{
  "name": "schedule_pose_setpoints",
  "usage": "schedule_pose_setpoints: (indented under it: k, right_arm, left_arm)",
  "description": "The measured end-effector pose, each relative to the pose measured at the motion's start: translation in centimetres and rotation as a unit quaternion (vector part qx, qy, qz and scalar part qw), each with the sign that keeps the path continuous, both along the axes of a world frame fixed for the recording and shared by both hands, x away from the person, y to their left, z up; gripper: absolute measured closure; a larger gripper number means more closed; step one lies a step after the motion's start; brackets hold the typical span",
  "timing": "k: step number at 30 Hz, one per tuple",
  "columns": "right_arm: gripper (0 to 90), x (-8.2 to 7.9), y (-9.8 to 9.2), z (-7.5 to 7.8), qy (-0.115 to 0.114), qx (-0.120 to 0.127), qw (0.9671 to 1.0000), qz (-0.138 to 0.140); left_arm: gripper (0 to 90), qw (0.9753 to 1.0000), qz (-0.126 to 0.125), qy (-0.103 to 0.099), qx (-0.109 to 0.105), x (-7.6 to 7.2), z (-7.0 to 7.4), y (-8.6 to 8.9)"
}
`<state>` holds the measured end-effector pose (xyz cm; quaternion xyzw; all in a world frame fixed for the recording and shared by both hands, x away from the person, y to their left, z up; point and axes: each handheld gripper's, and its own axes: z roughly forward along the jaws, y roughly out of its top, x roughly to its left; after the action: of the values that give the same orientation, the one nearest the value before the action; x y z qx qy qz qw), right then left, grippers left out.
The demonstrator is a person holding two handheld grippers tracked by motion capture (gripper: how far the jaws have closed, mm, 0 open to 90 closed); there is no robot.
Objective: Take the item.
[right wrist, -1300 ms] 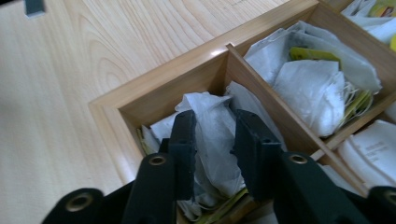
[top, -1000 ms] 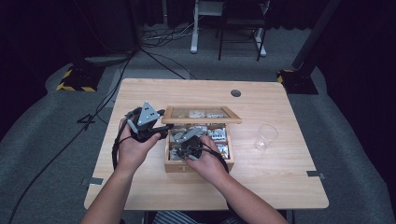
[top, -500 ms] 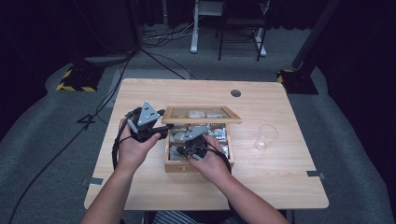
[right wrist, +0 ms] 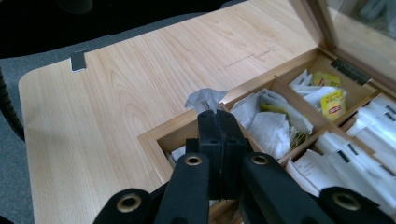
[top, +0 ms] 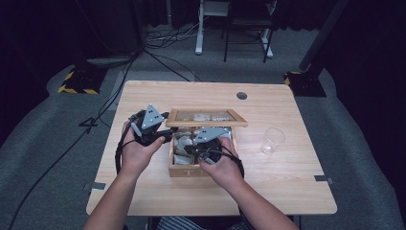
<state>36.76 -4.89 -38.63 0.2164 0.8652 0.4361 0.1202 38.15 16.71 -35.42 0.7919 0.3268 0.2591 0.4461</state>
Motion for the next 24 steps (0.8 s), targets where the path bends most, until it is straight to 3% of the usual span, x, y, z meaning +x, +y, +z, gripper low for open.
schedule_pose_setpoints:
  k: [7,18,24]
  right_arm:
    - [90.0,-0.6,-0.6,1.2,-0.018,0.002,0.9998,-0.004]
    - [90.0,-1.9,-3.1,4.0,-0.058,0.005,0.998,-0.024]
    - [90.0,-2.3,-4.5,4.5,-0.065,0.006,0.9972,-0.038]
  left_arm:
    - [47.5,1.0,-0.001,0.0,0.0,0.0,0.0,0.0]
    - [47.9,1.0,0.002,-0.006,0.001,0.0,0.0,0.0]
    - [47.8,1.0,0.002,-0.004,0.0,0.0,0.0,0.0]
